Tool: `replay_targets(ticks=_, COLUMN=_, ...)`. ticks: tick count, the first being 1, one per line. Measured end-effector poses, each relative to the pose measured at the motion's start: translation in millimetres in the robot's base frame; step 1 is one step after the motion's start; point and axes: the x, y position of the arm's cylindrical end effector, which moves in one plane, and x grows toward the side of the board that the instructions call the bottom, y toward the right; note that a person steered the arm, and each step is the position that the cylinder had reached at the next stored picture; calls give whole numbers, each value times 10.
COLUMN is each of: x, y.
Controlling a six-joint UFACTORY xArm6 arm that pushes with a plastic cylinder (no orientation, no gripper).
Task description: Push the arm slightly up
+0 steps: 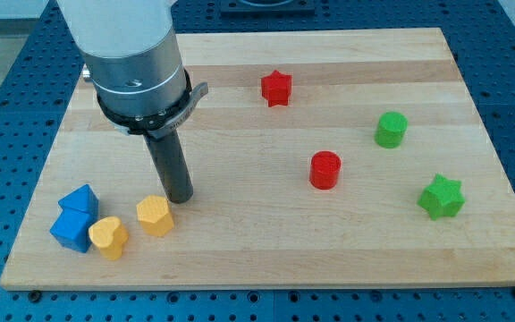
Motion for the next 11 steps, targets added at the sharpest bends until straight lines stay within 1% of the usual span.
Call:
replay_targets(ticks=1, x=115, y=0)
replay_targets(ticks=3, x=115, y=101)
replay_targets(ticks=4, x=364, y=288)
replay_targets(ticks=5, x=399, y=288)
replay_targets(ticks=6, x=399, y=288)
replay_targets(ticks=7, x=291, y=109)
replay_targets(ticks=9, x=266, y=-158)
replay_targets(ticks=10, x=264, y=-194)
replay_targets(ticks=11, x=256, y=3)
